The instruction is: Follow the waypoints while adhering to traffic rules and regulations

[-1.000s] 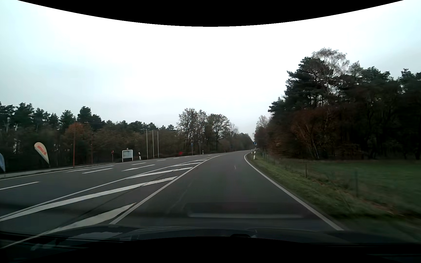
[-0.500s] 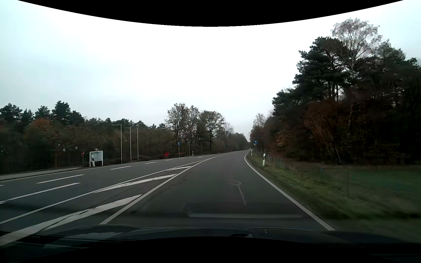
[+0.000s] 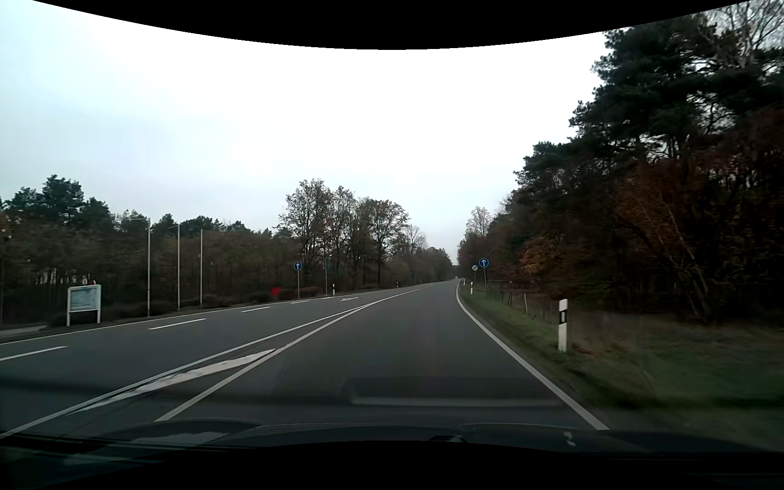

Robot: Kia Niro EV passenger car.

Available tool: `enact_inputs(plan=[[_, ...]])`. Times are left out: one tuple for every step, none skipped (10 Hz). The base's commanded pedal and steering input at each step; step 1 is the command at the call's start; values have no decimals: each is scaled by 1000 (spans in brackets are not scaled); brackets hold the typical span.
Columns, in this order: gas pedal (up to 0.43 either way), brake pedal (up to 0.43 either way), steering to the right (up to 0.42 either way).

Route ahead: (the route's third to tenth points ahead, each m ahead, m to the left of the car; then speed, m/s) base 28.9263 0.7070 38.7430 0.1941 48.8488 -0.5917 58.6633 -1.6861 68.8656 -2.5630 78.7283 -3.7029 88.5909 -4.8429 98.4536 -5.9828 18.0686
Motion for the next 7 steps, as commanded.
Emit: enact_inputs(plan=[[209,0,14],[220,0,14],[228,0,14],[240,0,14],[248,0,14],[268,0,14],[268,0,14]])
